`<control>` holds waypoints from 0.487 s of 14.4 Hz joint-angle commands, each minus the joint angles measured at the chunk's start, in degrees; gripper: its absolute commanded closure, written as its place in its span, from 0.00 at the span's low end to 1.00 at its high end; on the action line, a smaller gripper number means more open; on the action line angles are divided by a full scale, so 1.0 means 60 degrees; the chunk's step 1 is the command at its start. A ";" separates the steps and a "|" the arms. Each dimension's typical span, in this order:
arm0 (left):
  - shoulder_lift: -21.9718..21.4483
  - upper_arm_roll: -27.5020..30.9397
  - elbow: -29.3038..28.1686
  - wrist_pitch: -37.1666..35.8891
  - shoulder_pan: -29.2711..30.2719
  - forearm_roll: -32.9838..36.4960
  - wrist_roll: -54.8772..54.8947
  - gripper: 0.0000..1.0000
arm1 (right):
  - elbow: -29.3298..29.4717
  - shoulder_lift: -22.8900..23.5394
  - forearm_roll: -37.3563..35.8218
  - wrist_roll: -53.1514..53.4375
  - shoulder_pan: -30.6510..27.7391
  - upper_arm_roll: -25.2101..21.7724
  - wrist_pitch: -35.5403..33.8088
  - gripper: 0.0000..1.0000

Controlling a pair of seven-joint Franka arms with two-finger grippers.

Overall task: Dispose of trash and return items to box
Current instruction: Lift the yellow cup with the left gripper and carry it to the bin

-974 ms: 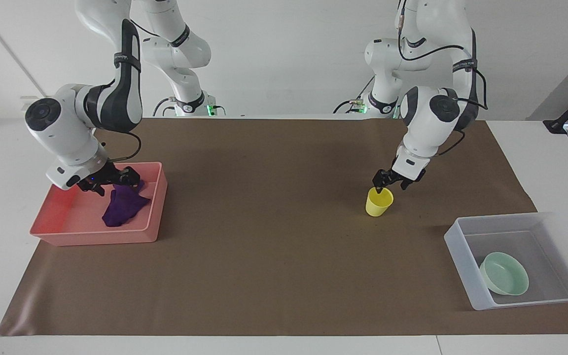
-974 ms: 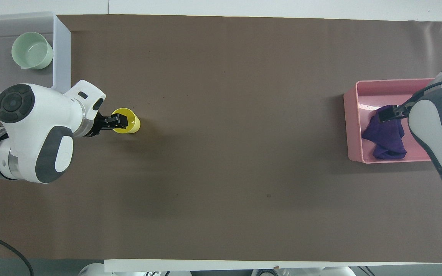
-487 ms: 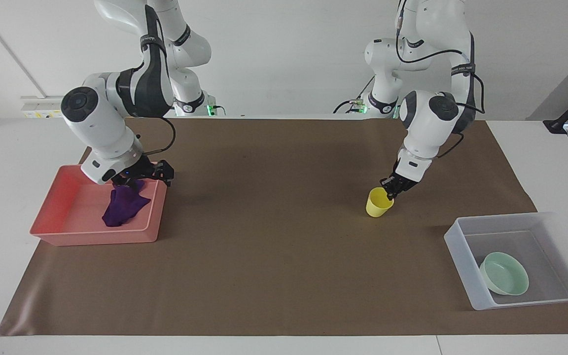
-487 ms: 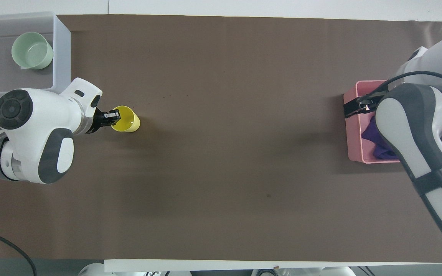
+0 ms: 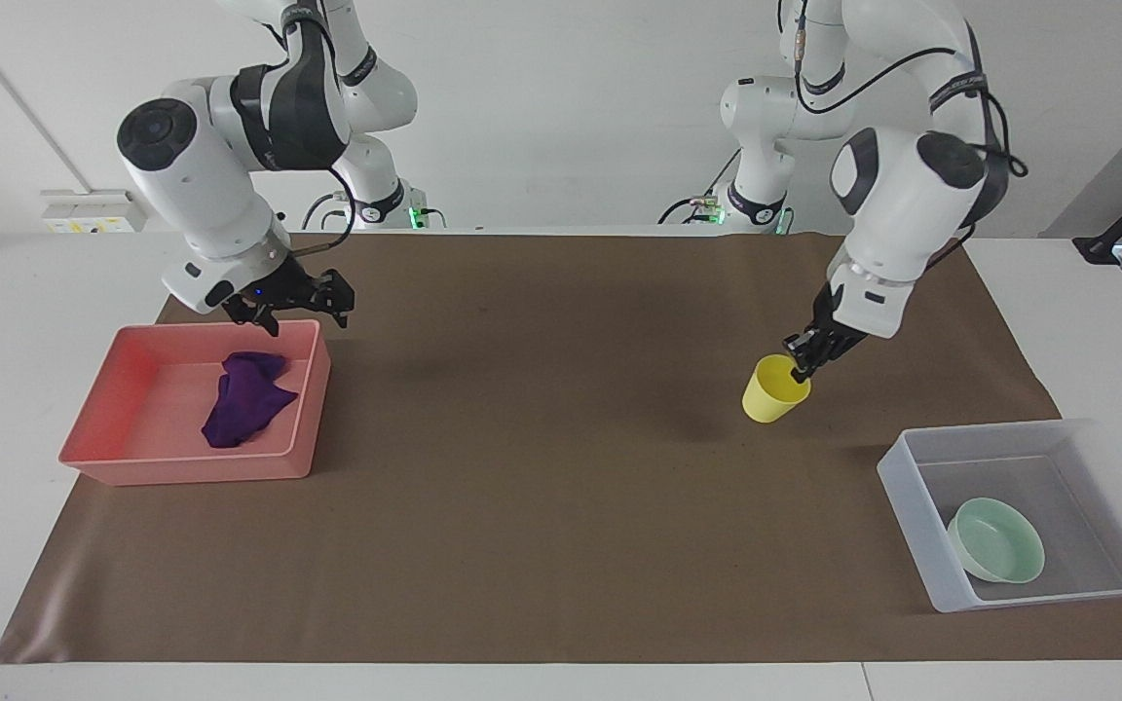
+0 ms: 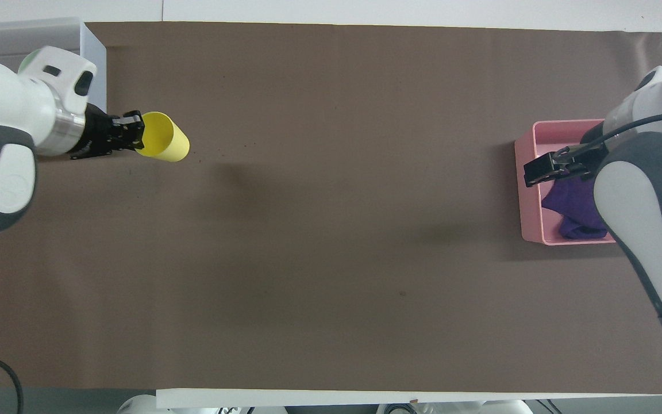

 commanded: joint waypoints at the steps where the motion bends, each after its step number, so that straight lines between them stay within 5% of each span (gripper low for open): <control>1: 0.1173 0.0007 0.2813 -0.2719 0.1244 0.0156 0.1532 1.00 | 0.0594 -0.0256 -0.0015 -0.0076 -0.0107 0.0019 -0.0943 0.00; 4: 0.1293 0.0007 0.2603 -0.1180 0.2680 0.0757 0.3051 1.00 | 0.0948 -0.0271 -0.0001 -0.0558 -0.0107 0.0005 -0.1547 0.00; 7: 0.2666 0.0036 0.2979 0.0519 0.3268 0.0452 0.3038 1.00 | 0.0831 -0.0373 -0.0001 -0.0692 -0.0049 0.0005 -0.1650 0.00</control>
